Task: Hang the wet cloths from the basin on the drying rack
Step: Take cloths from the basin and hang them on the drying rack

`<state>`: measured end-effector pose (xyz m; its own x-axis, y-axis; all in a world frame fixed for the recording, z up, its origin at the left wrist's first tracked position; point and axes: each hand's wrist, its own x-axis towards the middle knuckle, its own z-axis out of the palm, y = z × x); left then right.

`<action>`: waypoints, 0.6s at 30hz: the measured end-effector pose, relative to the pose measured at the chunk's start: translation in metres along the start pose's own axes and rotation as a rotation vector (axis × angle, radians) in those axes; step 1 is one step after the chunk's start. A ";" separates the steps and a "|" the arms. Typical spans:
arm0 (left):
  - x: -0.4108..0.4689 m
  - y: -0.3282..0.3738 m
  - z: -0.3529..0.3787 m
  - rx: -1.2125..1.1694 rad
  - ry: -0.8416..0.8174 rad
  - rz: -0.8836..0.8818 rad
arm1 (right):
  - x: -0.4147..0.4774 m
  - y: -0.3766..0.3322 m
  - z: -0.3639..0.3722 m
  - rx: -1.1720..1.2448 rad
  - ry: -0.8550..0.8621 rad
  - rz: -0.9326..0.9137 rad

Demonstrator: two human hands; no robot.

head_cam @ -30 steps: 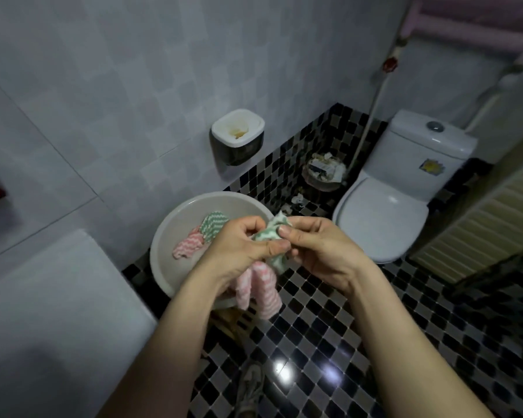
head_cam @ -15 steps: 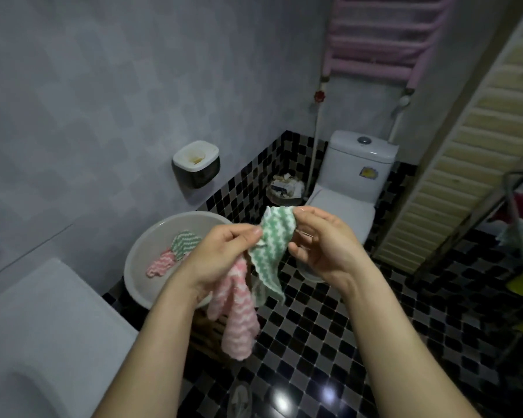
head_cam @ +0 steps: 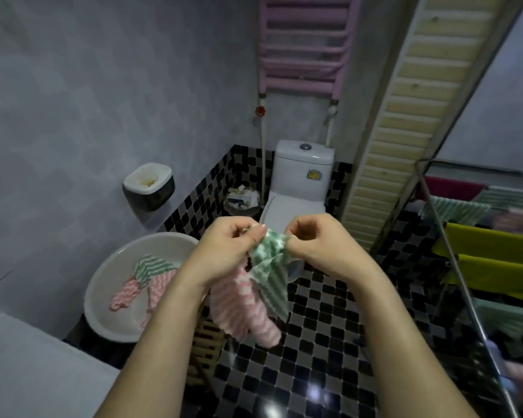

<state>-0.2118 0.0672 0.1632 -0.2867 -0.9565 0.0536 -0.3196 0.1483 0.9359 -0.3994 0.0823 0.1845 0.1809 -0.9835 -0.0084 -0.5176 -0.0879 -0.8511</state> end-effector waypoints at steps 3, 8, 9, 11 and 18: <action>-0.006 0.009 0.001 0.192 0.037 0.089 | -0.012 -0.010 0.003 -0.451 0.059 -0.024; -0.021 0.020 -0.004 0.071 -0.071 0.146 | -0.037 -0.013 0.021 0.197 0.189 0.130; -0.023 0.022 -0.007 -0.018 -0.111 0.126 | -0.042 -0.012 0.024 0.449 0.200 0.186; -0.025 0.024 -0.008 -0.182 -0.170 0.088 | -0.052 -0.010 0.028 0.773 0.175 0.262; -0.032 0.027 0.014 -0.511 -0.283 -0.028 | -0.104 -0.010 0.012 0.624 0.210 0.277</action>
<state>-0.2237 0.1049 0.1821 -0.5374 -0.8433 -0.0027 0.1255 -0.0831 0.9886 -0.4030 0.1871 0.1873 -0.0856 -0.9717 -0.2203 0.0657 0.2151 -0.9744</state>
